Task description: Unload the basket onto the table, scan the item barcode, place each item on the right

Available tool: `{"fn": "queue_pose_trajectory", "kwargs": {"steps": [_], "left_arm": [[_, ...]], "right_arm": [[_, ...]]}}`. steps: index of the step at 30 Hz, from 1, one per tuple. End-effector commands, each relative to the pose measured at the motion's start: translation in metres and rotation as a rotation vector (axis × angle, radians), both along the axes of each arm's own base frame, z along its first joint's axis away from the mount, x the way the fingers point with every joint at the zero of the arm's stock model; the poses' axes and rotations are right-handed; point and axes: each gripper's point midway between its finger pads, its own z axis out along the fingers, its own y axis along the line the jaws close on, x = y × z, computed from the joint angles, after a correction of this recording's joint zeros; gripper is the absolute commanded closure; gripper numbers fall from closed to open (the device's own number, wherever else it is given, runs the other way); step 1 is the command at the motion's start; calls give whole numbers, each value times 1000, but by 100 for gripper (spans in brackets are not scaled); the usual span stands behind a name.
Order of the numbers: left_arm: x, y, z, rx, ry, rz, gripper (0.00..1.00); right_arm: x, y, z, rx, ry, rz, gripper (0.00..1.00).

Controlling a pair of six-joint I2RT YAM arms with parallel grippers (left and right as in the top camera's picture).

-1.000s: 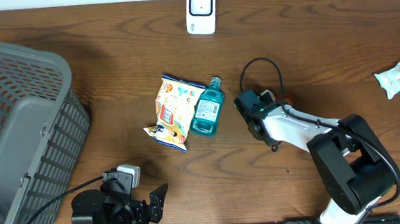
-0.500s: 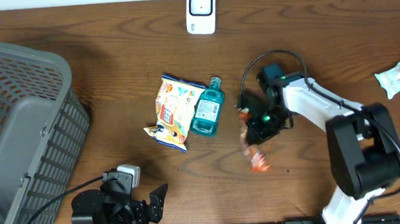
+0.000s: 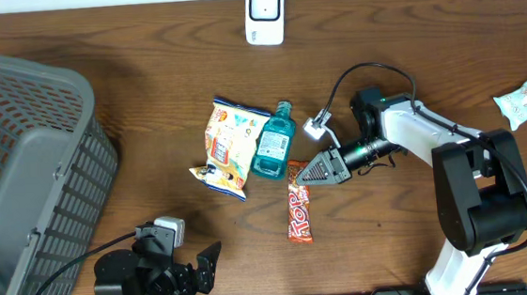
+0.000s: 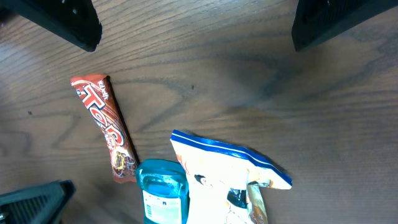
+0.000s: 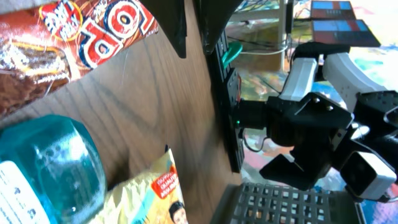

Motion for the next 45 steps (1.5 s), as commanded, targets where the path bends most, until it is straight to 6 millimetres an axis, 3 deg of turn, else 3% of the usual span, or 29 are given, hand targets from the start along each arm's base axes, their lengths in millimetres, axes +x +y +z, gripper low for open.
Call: {"fn": "queue_pose_trajectory", "kwargs": {"steps": [1,4,5,12,14,18,20,25,33,36,39,41,43,45], "left_arm": [[0,1,3,9,-15,-1,2],[0,1,3,9,-16,-1,2],[0,1,3,9,-15,-1,2],[0,1,3,9,-15,-1,2],[0,1,3,9,-15,-1,2],[0,1,3,9,-15,-1,2],[0,1,3,9,-15,-1,2],[0,1,3,9,-15,-1,2],[0,1,3,9,-15,-1,2],[0,1,3,9,-16,-1,2],[0,1,3,9,-16,-1,2],[0,1,3,9,-15,-1,2],[0,1,3,9,-15,-1,2],[0,1,3,9,-15,-1,2]], "right_arm": [[-7,4,-1,-22,27,19,49],[-12,11,0,-40,70,26,19],[-14,15,0,-49,82,33,1],[-21,37,6,5,53,81,1],[-18,38,-11,-167,108,52,8],[3,9,-53,-701,77,-125,12],[14,-5,-55,-897,19,-233,12],[21,-10,-58,-1093,-69,-368,1],[3,-3,-112,-1233,-31,-325,32],[-15,-10,-132,-1285,54,-268,62],[-45,-15,-143,-1314,186,-155,78],[-64,-15,-144,-1302,269,-74,98],[-76,-10,-145,-1261,327,-17,99],[-74,1,-143,-1168,325,24,99]]}}
